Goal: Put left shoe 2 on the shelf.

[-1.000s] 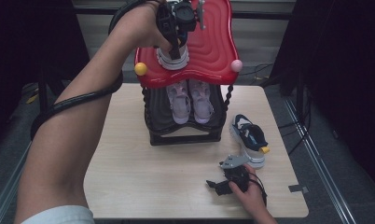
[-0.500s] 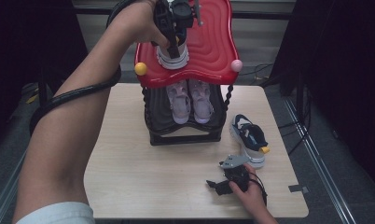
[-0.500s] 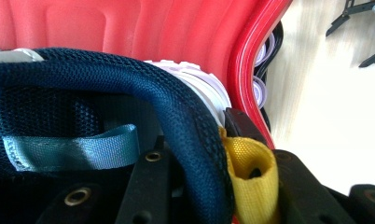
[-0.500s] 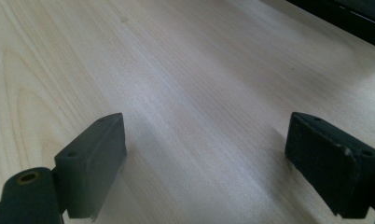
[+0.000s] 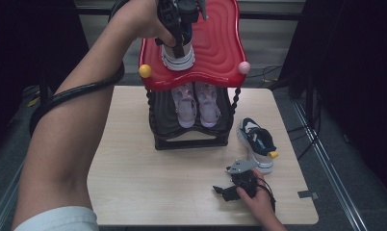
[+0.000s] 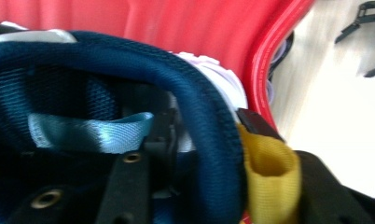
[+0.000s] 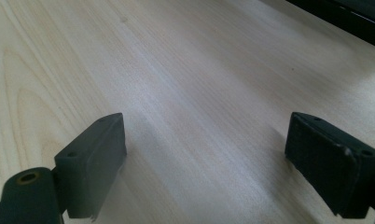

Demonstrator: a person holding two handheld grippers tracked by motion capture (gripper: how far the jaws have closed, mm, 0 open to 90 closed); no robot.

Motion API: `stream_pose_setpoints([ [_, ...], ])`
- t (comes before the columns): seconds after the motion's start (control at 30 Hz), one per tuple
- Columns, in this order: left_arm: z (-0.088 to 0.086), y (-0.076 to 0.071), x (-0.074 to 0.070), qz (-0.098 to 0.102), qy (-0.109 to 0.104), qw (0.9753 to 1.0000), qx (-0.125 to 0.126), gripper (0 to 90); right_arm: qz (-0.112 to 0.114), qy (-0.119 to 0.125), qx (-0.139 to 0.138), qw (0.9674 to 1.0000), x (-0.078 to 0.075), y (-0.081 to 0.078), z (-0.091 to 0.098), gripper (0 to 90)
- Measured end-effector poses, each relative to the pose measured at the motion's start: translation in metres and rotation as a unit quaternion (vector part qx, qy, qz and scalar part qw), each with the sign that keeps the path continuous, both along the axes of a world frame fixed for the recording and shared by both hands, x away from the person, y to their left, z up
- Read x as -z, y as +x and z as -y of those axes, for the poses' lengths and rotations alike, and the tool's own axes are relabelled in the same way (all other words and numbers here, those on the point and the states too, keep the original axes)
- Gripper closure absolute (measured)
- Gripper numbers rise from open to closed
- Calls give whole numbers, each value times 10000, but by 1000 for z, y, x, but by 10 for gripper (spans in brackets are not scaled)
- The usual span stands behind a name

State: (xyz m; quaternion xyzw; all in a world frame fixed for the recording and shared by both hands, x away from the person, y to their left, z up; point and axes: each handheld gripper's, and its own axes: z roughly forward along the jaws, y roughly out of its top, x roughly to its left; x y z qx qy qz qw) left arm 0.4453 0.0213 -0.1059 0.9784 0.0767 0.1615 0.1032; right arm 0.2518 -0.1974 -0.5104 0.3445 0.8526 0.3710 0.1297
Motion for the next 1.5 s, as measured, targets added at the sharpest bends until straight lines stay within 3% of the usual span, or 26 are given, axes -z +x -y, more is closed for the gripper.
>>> stream_pose_setpoints([
  [0.17,-1,4,1,-166,-48,9992,-374,451,3,0,-7,10000,0,0,0,119],
  [0.5,-1,1,-3,-214,-85,9988,-444,395,6,-2,-19,10000,0,0,0,119],
  [0.9,0,-5,-9,-308,42,9976,-613,352,12,-3,-40,10000,0,1,0,119],
  [1.0,0,-6,-11,-262,35,9977,-620,323,12,-3,-42,10000,0,1,0,119],
  [1.17,0,-7,-12,-354,-18,9969,-698,278,13,-4,-44,10000,0,1,0,119],
  [1.5,0,-15,-26,-333,-39,9966,-756,247,12,-4,-44,10000,0,1,0,119],
])
